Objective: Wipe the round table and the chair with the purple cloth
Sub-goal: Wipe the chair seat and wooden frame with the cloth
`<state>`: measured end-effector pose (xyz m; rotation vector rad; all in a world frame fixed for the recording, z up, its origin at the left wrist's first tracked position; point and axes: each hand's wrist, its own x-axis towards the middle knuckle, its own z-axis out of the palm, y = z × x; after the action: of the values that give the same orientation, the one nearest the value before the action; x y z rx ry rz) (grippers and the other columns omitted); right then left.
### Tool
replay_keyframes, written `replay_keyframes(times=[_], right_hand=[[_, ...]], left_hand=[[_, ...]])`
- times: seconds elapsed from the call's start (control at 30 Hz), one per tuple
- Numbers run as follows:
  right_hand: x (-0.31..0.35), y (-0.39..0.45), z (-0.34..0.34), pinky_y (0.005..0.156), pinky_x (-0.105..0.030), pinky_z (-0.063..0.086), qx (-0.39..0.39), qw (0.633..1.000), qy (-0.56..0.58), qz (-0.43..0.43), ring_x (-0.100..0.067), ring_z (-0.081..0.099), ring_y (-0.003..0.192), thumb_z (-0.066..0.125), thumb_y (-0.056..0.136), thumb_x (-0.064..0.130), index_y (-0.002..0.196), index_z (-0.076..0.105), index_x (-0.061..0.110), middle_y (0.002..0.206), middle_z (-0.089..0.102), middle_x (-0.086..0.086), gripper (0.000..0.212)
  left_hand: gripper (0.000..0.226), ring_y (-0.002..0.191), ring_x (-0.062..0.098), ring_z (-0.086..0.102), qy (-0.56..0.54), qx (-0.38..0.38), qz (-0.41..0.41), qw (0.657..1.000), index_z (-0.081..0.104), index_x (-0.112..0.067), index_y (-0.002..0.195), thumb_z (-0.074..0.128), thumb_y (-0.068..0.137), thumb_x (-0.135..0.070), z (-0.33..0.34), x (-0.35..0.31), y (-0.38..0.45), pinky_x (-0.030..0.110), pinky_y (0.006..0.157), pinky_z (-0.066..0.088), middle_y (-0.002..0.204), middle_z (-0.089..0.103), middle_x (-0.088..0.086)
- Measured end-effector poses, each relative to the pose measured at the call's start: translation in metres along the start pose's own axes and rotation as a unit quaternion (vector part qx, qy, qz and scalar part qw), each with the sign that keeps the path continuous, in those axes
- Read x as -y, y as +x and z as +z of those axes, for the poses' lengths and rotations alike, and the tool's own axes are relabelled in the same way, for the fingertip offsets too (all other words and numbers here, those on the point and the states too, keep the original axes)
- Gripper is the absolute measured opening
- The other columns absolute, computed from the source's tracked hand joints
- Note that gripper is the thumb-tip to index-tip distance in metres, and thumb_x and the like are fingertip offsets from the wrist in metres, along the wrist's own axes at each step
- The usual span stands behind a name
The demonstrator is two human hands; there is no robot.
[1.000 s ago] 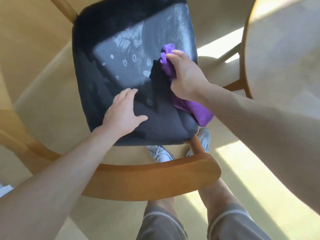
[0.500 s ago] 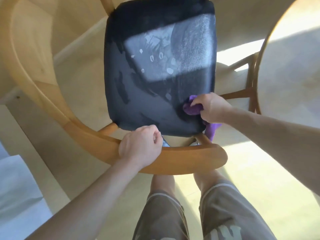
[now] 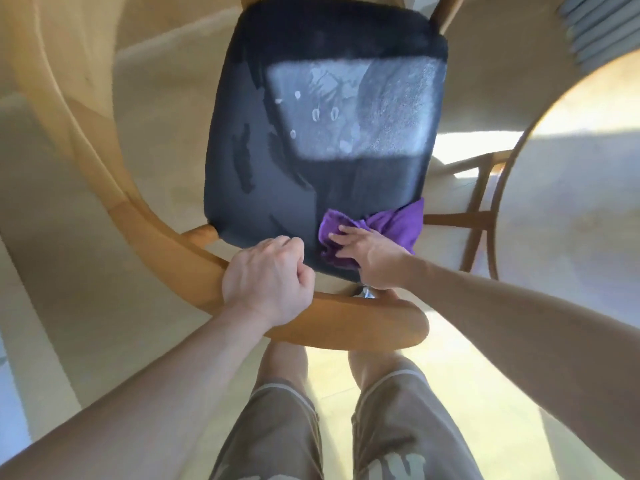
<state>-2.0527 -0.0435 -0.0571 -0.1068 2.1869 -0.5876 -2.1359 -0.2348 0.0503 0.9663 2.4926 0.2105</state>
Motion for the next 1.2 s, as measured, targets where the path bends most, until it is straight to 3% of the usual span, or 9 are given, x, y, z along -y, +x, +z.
replay_keyframes(times=[0.13,0.27,0.43,0.67,0.77,0.87,0.97,1.07,1.2], right_hand=[[-0.01,-0.005,-0.049,0.085,-0.029,0.049,-0.128,0.979,0.144,0.068,-0.027,0.065,0.104,0.057,0.088,0.004,0.1,0.078,0.015,0.106,0.073,-0.005,0.026],[-0.044,0.047,-0.096,0.107,-0.013,0.029,-0.414,0.85,0.276,0.175,-0.027,0.05,0.133,0.049,0.078,0.001,0.128,0.064,0.002,0.136,0.061,-0.015,0.053],[-0.036,0.085,-0.073,0.125,-0.047,0.012,-0.268,0.94,0.076,0.197,-0.02,0.004,0.156,0.058,0.081,0.005,0.159,0.023,0.015,0.169,0.011,-0.003,0.086],[-0.037,0.007,-0.004,0.124,-0.039,0.02,-0.079,0.997,-0.017,0.004,-0.018,0.022,0.153,0.057,0.089,0.006,0.151,0.046,0.023,0.165,0.027,0.004,0.065],[-0.037,-0.015,-0.017,0.099,-0.034,0.052,-0.032,0.993,0.111,0.001,-0.023,0.062,0.121,0.058,0.087,0.002,0.117,0.075,0.022,0.125,0.068,0.003,0.04],[-0.027,-0.016,-0.061,0.075,-0.025,0.061,-0.17,0.915,0.36,0.062,-0.024,0.075,0.085,0.041,0.074,-0.01,0.1,0.079,0.016,0.085,0.076,-0.003,0.053],[-0.019,0.02,-0.094,0.089,-0.017,0.047,-0.303,0.894,0.323,0.071,-0.015,0.065,0.103,0.047,0.071,-0.003,0.128,0.068,0.019,0.106,0.072,0.0,0.064],[0.001,0.058,-0.071,0.118,-0.024,0.027,-0.211,0.95,0.231,-0.01,-0.016,0.044,0.14,0.052,0.075,-0.002,0.145,0.053,0.019,0.147,0.054,0.002,0.073],[-0.002,0.05,0.014,0.126,-0.048,0.001,-0.102,0.976,-0.068,-0.18,-0.011,0.028,0.15,0.058,0.086,0.013,0.122,0.068,0.04,0.142,0.056,0.023,0.046]], left_hand=[[0.016,0.056,0.012,0.041,0.007,-0.025,0.011,1.0,0.041,-0.024,0.071,0.047,0.084,-0.031,0.006,0.001,-0.001,0.016,0.051,0.013,0.065,0.045,-0.009],[0.018,0.057,0.015,0.054,0.026,-0.034,0.01,0.999,0.05,-0.023,0.071,0.056,0.086,-0.031,0.016,0.008,-0.001,0.023,0.047,0.045,0.066,0.055,-0.007],[0.016,0.058,0.014,0.053,0.009,-0.063,-0.013,0.998,0.051,-0.022,0.071,0.053,0.084,-0.031,0.019,0.005,-0.002,0.026,0.051,0.05,0.067,0.055,-0.007],[0.02,0.063,0.02,0.053,0.031,-0.126,-0.175,0.976,0.052,-0.02,0.068,0.049,0.087,-0.028,0.028,-0.02,-0.012,0.037,0.072,0.045,0.065,0.055,-0.006],[0.025,0.063,0.019,0.048,0.028,-0.132,-0.18,0.974,0.05,-0.02,0.063,0.039,0.083,-0.029,0.041,-0.05,-0.023,0.037,0.076,0.04,0.061,0.053,-0.007],[0.026,0.062,0.017,0.045,0.021,-0.152,-0.158,0.975,0.049,-0.021,0.063,0.036,0.083,-0.031,0.045,-0.057,-0.028,0.036,0.075,0.039,0.061,0.054,-0.008],[0.027,0.061,0.014,0.04,0.017,-0.173,-0.154,0.973,0.045,-0.022,0.063,0.033,0.085,-0.033,0.046,-0.053,-0.027,0.033,0.074,0.033,0.061,0.047,-0.009],[0.024,0.059,0.019,0.04,0.021,-0.179,-0.158,0.971,0.043,-0.02,0.061,0.035,0.083,-0.027,0.05,-0.051,-0.026,0.036,0.073,0.033,0.058,0.046,-0.007],[0.025,0.061,0.018,0.043,0.02,-0.177,-0.155,0.972,0.047,-0.022,0.064,0.035,0.084,-0.03,0.052,-0.049,-0.025,0.037,0.076,0.037,0.061,0.05,-0.008]])
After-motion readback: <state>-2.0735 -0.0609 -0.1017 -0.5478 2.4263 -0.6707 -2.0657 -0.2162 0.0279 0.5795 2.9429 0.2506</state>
